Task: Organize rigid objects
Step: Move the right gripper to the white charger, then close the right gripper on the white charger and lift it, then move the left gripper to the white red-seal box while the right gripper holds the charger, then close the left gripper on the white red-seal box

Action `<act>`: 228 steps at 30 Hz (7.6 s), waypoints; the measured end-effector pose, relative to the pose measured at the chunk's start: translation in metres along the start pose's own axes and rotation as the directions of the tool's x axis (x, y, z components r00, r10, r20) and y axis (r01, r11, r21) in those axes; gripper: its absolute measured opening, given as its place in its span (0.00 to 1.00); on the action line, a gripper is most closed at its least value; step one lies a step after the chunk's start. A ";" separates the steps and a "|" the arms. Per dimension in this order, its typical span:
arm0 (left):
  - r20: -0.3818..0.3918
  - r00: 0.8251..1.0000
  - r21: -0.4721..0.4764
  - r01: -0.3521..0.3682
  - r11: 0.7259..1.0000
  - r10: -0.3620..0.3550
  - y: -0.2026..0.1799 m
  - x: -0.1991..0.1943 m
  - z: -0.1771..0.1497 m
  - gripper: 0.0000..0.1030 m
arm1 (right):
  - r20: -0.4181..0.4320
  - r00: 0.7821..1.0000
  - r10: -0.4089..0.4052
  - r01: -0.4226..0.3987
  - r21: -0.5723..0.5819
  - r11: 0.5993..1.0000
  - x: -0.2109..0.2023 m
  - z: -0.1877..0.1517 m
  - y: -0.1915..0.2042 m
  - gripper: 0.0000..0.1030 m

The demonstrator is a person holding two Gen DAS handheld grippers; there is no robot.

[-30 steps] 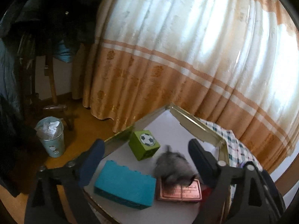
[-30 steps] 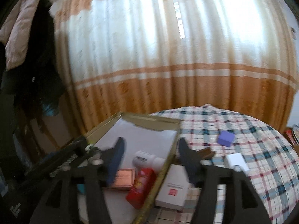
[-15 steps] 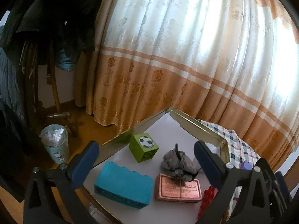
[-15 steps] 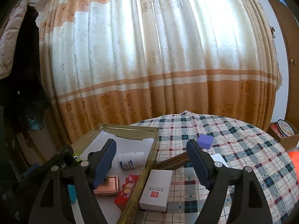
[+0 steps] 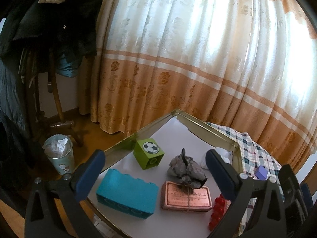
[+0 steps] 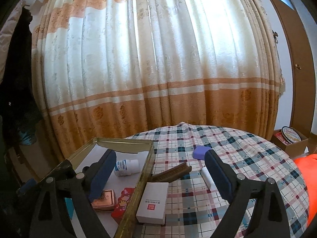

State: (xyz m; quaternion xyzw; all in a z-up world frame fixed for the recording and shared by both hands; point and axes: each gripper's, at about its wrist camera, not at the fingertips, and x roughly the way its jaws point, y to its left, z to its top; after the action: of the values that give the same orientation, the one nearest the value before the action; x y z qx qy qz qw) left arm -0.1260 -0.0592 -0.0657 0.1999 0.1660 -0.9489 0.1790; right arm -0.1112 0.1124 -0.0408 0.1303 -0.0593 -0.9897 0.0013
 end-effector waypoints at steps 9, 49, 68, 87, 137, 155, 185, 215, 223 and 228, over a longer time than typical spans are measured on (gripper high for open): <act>0.029 0.999 0.057 0.036 0.998 -0.038 -0.015 -0.010 -0.003 0.99 | -0.007 0.999 -0.040 0.040 0.047 0.998 -0.002 0.001 -0.023 0.90; -0.136 0.925 0.423 0.378 0.823 -0.355 -0.110 -0.035 -0.034 0.99 | -0.382 0.923 -0.049 0.101 0.118 0.988 0.074 0.003 -0.127 0.66; -0.184 0.919 0.492 0.392 0.777 -0.348 -0.129 -0.033 -0.042 0.98 | -0.566 0.824 0.016 -0.018 0.002 1.000 0.134 -0.017 -0.105 0.51; -0.244 0.919 0.600 0.394 0.696 -0.310 -0.181 -0.050 -0.070 1.00 | -0.548 0.829 -0.108 0.229 0.158 0.960 0.094 -0.015 -0.194 0.42; -0.430 0.895 0.526 0.145 0.838 0.116 -0.190 0.001 -0.095 0.99 | -0.465 0.868 -0.176 0.347 0.315 0.883 0.057 -0.014 -0.243 0.42; -0.443 0.896 0.546 0.296 0.784 -0.031 -0.212 -0.012 -0.097 0.96 | -0.465 0.868 -0.176 0.348 0.315 0.883 0.057 -0.013 -0.243 0.42; -0.442 0.884 0.505 0.107 0.856 0.150 -0.211 0.038 -0.078 1.00 | -0.465 0.868 -0.176 0.347 0.312 0.885 0.057 -0.014 -0.243 0.42; -0.523 0.852 0.362 0.231 0.903 -0.009 -0.215 0.052 -0.084 0.69 | -0.468 0.865 -0.183 0.349 0.297 0.889 0.056 -0.015 -0.241 0.42; -0.502 0.859 0.387 0.330 0.861 -0.103 -0.215 0.045 -0.087 0.40 | -0.471 0.860 -0.198 0.357 0.278 0.892 0.057 -0.014 -0.240 0.42; -0.532 0.827 0.333 0.400 0.854 -0.180 -0.210 0.044 -0.083 0.39 | -0.474 0.853 -0.216 0.371 0.261 0.891 0.058 -0.013 -0.238 0.42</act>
State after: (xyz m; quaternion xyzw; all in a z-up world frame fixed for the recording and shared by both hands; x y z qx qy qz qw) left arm -0.2221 0.1457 -0.1059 0.4357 0.0205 -0.8974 -0.0671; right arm -0.1609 0.3464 -0.0967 0.3525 -0.2080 -0.8980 -0.1618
